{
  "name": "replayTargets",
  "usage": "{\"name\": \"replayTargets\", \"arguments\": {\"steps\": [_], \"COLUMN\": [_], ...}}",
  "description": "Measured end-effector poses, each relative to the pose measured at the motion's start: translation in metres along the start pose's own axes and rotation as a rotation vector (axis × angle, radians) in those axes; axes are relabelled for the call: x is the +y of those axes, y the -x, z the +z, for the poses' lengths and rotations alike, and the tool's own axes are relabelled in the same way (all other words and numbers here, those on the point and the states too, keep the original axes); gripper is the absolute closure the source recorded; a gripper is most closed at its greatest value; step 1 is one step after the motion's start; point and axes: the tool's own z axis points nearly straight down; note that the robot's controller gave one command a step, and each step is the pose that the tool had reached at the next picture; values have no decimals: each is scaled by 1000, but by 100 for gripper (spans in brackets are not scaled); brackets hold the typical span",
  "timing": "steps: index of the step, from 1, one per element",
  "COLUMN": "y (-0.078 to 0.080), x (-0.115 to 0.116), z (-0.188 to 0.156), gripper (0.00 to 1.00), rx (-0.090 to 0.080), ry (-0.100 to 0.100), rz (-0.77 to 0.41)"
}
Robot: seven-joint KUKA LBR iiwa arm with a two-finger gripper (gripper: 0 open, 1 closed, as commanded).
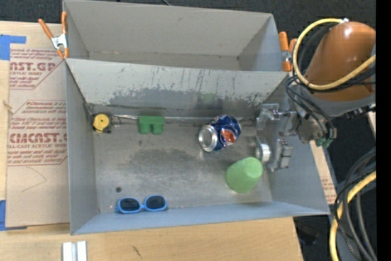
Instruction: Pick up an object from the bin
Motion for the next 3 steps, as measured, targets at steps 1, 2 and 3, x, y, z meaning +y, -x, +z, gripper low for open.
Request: {"name": "replayTargets", "arguments": {"steps": [1,2,3], "y": [-17,-15,5], "x": [1,-1,24], "z": [116,110,-17], "gripper": [0,100,100], "rx": [9,0,-9], "ry": [2,-1,0], "rz": [-23,-22,-3]}}
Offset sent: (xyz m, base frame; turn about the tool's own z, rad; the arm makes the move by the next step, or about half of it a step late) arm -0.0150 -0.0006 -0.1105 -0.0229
